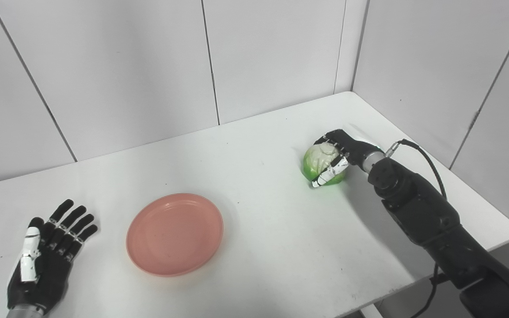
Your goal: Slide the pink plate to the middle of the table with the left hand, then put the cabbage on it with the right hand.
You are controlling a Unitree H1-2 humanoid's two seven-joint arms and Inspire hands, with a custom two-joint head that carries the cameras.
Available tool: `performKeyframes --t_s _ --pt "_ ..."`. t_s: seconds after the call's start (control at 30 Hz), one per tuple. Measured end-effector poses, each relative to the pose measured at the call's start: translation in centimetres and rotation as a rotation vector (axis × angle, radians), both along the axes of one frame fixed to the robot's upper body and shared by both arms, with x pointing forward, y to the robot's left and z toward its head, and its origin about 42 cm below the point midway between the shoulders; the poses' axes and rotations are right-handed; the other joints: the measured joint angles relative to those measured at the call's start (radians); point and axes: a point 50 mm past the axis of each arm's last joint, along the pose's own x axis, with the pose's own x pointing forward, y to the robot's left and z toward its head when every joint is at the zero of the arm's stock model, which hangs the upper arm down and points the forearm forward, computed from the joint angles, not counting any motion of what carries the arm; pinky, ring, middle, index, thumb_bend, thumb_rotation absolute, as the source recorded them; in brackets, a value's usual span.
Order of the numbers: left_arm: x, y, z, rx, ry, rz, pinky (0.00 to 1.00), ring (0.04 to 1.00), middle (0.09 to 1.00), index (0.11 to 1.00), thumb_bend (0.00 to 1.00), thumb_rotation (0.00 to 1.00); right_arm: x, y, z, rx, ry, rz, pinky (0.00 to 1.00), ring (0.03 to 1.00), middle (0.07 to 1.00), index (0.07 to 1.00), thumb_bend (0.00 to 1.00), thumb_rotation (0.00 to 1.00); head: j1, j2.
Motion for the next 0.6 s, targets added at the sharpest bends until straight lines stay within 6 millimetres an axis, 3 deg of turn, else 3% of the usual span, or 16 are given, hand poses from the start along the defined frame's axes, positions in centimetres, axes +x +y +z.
performKeyframes --t_s 0.33,0.6 --pt "0.0 -0.1 -0.1 -0.002 -0.005 0.002 0.79 0.797 0.805 0.806 0.51 0.89 0.2 -0.4 -1.2 0.099 -0.082 -0.029 0.38 0.441 0.467 0.513 0.53 0.00 0.021 -0.006" --pt "-0.2 -0.9 0.1 -0.009 -0.019 0.010 0.78 0.797 0.806 0.806 0.51 0.87 -1.0 -0.1 -1.3 0.138 -0.136 -0.029 0.37 0.428 0.456 0.526 0.52 0.00 0.045 -0.009"
